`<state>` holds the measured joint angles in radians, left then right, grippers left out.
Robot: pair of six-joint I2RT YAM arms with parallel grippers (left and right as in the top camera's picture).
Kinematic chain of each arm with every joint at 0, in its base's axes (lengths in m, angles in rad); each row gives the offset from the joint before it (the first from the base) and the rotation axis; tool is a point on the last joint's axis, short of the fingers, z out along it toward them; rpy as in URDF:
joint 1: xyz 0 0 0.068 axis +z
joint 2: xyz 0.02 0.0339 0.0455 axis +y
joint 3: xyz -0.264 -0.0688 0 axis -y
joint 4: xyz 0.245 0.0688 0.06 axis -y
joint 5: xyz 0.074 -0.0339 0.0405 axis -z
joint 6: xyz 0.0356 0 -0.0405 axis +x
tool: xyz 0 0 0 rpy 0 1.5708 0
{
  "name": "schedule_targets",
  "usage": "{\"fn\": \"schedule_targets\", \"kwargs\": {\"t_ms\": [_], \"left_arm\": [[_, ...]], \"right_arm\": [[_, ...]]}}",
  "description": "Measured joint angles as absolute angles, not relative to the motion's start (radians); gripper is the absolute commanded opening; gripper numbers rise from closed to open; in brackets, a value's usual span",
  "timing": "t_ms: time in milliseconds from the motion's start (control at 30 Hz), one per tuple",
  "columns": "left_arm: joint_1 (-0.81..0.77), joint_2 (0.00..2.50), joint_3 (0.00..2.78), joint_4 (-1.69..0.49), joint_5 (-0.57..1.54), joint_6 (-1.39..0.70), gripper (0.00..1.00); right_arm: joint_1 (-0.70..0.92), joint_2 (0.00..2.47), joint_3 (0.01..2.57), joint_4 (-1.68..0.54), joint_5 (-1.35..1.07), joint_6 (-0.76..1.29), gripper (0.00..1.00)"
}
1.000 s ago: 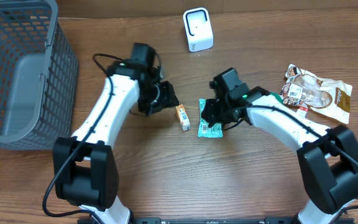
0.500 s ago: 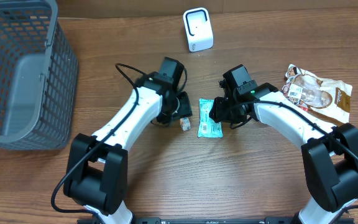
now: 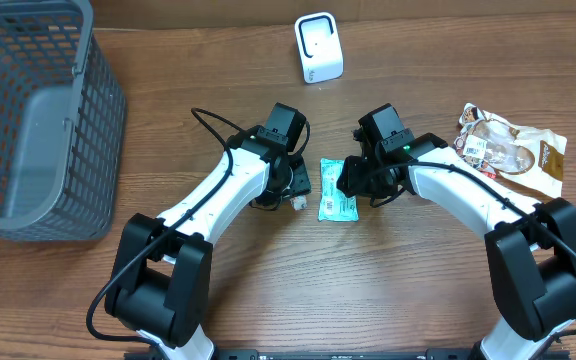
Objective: Scan the item barcode
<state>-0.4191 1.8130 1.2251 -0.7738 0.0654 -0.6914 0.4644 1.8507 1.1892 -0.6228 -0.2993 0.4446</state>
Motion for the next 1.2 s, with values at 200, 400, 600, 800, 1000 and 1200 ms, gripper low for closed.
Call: {"fn": "schedule_targets", "kwargs": {"t_ms": [200, 400, 600, 800, 1000, 1200], "left_arm": [[-0.419, 1.82, 1.224, -0.768, 0.062, -0.701, 0.44], [-0.419, 1.821, 1.223, -0.768, 0.062, -0.701, 0.43], [-0.419, 1.822, 1.223, -0.767, 0.062, -0.704, 0.35], [-0.419, 1.83, 1.223, -0.767, 0.061, -0.705, 0.3], [-0.419, 1.831, 1.223, -0.773, 0.034, -0.704, 0.28], [-0.419, 1.831, 1.223, -0.789, 0.003, -0.704, 0.22]], "right_arm": [[0.464, 1.851, 1.189, -0.624, -0.299, 0.445, 0.39], [0.464, 1.851, 1.189, -0.625, -0.299, 0.444, 0.39], [0.464, 1.851, 1.189, -0.628, -0.299, 0.445, 0.39], [0.464, 1.851, 1.189, -0.632, -0.299, 0.445, 0.4], [0.464, 1.851, 1.189, -0.635, -0.299, 0.445, 0.45], [0.464, 1.851, 1.189, -0.638, -0.299, 0.444, 0.47]]}}
